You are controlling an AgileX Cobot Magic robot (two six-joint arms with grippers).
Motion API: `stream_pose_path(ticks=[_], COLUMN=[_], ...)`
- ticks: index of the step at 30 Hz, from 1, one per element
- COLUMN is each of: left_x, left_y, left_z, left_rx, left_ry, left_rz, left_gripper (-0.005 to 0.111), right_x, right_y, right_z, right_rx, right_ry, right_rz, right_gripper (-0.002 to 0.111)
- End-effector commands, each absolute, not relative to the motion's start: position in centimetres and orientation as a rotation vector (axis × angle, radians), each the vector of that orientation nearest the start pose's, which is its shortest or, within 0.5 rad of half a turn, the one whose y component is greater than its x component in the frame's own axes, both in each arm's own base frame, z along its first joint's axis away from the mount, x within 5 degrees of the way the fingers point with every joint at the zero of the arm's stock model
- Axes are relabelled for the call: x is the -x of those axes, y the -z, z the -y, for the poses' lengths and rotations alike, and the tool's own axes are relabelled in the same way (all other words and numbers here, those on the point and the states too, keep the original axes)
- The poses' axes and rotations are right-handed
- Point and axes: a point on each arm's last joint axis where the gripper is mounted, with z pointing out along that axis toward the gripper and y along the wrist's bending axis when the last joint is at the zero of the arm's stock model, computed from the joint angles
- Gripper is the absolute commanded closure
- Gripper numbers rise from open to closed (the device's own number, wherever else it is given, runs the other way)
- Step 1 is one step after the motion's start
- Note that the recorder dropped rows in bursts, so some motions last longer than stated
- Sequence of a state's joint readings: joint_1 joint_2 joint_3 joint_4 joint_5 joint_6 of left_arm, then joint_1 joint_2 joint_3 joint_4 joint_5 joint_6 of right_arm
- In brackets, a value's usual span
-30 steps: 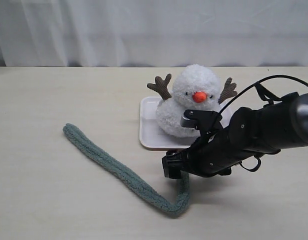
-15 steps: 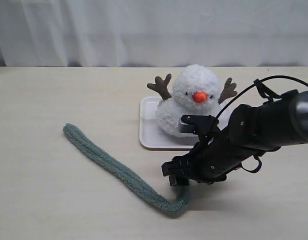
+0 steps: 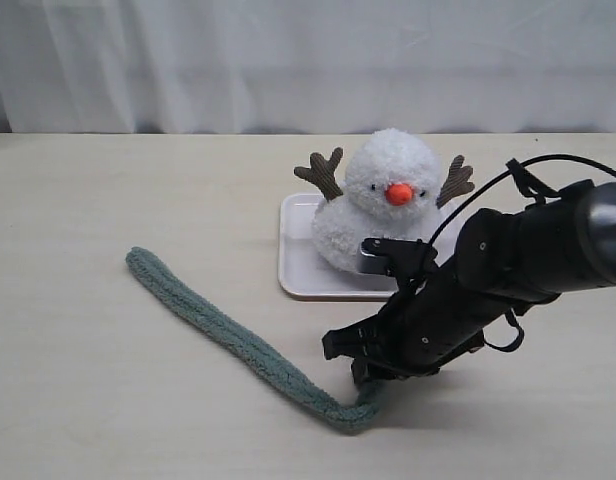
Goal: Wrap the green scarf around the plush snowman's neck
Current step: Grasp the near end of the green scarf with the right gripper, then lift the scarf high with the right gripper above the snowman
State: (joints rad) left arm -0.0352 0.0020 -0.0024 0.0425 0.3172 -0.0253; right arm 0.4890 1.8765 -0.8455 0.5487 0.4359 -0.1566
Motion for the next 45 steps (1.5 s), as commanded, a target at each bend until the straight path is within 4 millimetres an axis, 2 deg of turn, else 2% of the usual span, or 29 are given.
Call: stream_pose_path(ticks=[1,2,7,10,16,20,22,32,35,38,42,45], left_x=[-5.4,-5.4,-5.4,-5.4,-5.4,-5.4,-5.4,-5.4,-5.4,-5.4,-5.4,-5.4], left_y=[-18.5,-18.5,-18.5,-18.5,-18.5,-18.5,-18.5,-18.5,-18.5,-18.5,-18.5,-18.5], left_z=[0.1,0.1,0.1,0.1,0.1,0.1,0.1,0.1,0.1,0.1,0.1,0.1], left_rx=[-0.034,-0.034,-0.034,-0.034,-0.034,-0.034,-0.034,-0.034,-0.034,-0.034,-0.034,-0.034], left_ry=[0.004,0.004,0.004,0.004,0.004,0.004,0.004,0.004,0.004,0.004,0.004,0.004], left_rz=[-1.791,-1.791,-1.791,-1.791,-1.791,-1.791,-1.791,-1.791,-1.791,-1.791,-1.791,-1.791], left_gripper=[0.107,0.107,0.107,0.107,0.107,0.107,0.107,0.107,0.107,0.107,0.107,0.107], right_x=[-25.1,-25.1,-25.3,-25.3,-24.3,-22.6,-21.7,-15.5,-14.0,-13.1,-13.1,-14.7], right_y=[-8.8,-8.9,-11.6,-14.4,-22.0,-27.2,-29.1,-40.1,-42.5,-44.0,-44.4,-44.0], right_z=[-15.9,-15.9,-16.0,-16.0,-15.3,-14.2,-13.7,-10.4,-9.7,-9.4,-9.5,-10.1], right_rx=[0.262,0.28,0.328,0.354,0.436,0.454,0.453,0.459,0.461,0.479,0.488,0.463], right_ry=[-0.432,-0.433,-0.472,-0.508,-0.562,-0.582,-0.59,-0.634,-0.648,-0.662,-0.669,-0.663], right_rz=[-3.084,-3.076,-2.978,-2.872,-2.557,-2.324,-2.238,-1.756,-1.673,-1.639,-1.638,-1.651], right_gripper=[0.097,0.103,0.104,0.104,0.104,0.104,0.104,0.104,0.104,0.104,0.104,0.104])
